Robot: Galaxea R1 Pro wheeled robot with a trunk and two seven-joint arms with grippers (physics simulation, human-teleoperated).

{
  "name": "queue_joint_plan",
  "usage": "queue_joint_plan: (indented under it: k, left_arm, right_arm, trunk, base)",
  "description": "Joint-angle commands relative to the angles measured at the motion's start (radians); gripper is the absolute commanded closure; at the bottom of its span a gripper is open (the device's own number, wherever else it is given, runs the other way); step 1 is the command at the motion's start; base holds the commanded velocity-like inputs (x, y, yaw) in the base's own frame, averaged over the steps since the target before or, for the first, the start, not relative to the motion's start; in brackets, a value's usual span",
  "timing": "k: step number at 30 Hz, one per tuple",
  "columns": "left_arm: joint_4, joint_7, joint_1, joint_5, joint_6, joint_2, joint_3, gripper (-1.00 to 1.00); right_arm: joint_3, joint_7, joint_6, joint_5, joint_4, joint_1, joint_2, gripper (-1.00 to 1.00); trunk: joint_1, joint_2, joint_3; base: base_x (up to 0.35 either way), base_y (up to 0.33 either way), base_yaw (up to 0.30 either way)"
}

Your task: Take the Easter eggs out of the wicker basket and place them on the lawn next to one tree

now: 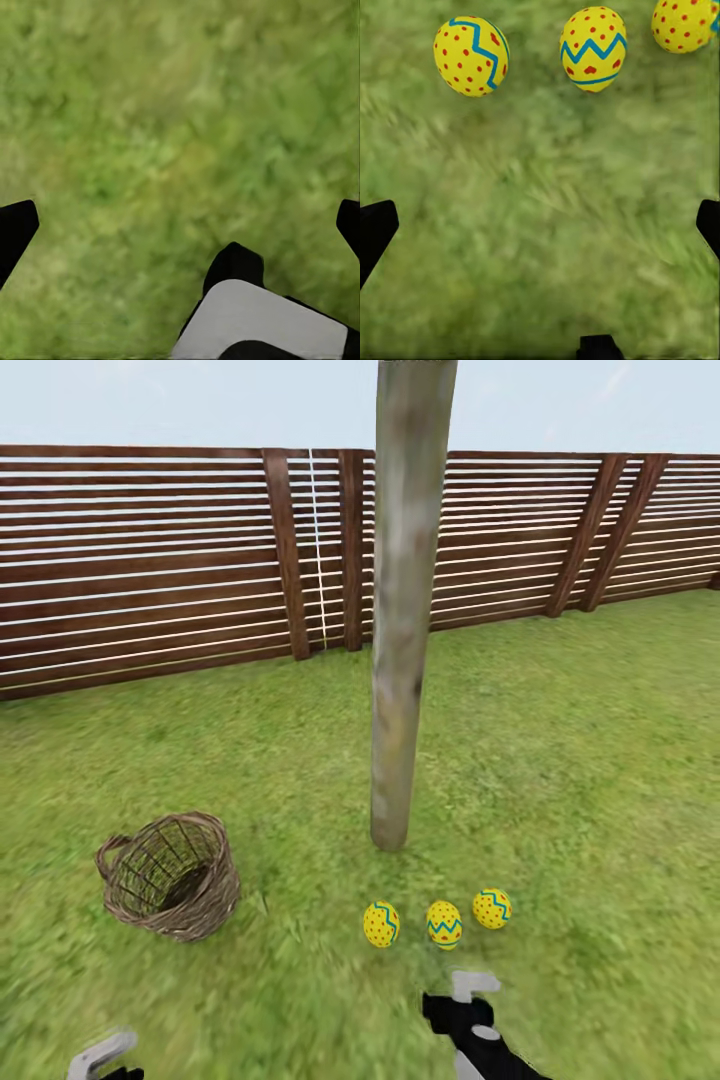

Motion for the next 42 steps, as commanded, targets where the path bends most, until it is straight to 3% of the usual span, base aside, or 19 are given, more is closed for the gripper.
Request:
queue_joint_plan:
  k: [1, 7, 15, 22, 26, 31, 36, 42]
  left_arm:
    - [0.021, 0.015, -0.001, 0.004, -0.015, -0.011, -0.011, -1.00]
    - [0.119, 0.069, -0.001, 0.005, -0.139, -0.047, -0.091, -1.00]
    - [0.178, 0.076, -0.001, -0.001, -0.218, -0.078, -0.109, -1.00]
    - [0.278, 0.077, -0.001, -0.070, -0.317, -0.096, -0.110, -1.00]
    - [0.321, 0.078, 0.001, -0.121, -0.345, -0.107, -0.110, -1.00]
    - [0.378, 0.078, 0.002, -0.140, -0.378, -0.110, -0.110, -1.00]
    - [0.389, 0.078, 0.008, -0.185, -0.378, -0.111, -0.110, -1.00]
    - [0.399, 0.077, 0.016, -0.195, -0.375, -0.113, -0.110, -1.00]
  right_arm:
    - [0.001, -0.008, -0.019, -0.002, 0.027, 0.003, -0.002, -1.00]
    - [-0.023, -0.008, -0.182, -0.002, 0.200, 0.009, 0.000, -1.00]
    - [-0.030, -0.008, -0.257, -0.003, 0.315, 0.011, -0.001, -1.00]
    - [-0.035, -0.008, -0.385, -0.005, 0.452, 0.011, -0.002, -1.00]
    - [-0.037, -0.008, -0.401, -0.005, 0.476, 0.042, -0.002, -1.00]
    - [-0.037, -0.007, -0.417, -0.004, 0.480, 0.099, -0.003, -1.00]
    - [-0.037, -0.005, -0.421, -0.002, 0.482, 0.168, -0.005, -1.00]
    - [-0.035, -0.005, -0.420, -0.002, 0.499, 0.223, -0.003, -1.00]
  trunk:
    - [-0.004, 0.007, 0.003]
    - [-0.027, 0.049, 0.021]
    - [-0.058, 0.105, 0.046]
    - [-0.084, 0.154, 0.068]
    - [-0.100, 0.182, 0.081]
    - [-0.119, 0.217, 0.097]
    - [-0.138, 0.252, 0.112]
    - [-0.138, 0.252, 0.112]
  base:
    - [0.000, 0.000, 0.000]
    - [0.000, 0.000, 0.000]
    - [0.000, 0.000, 0.000]
    - [0.000, 0.000, 0.000]
    - [0.000, 0.000, 0.000]
    - [0.000, 0.000, 0.000]
    - [0.000, 0.000, 0.000]
    - [0.000, 0.000, 0.000]
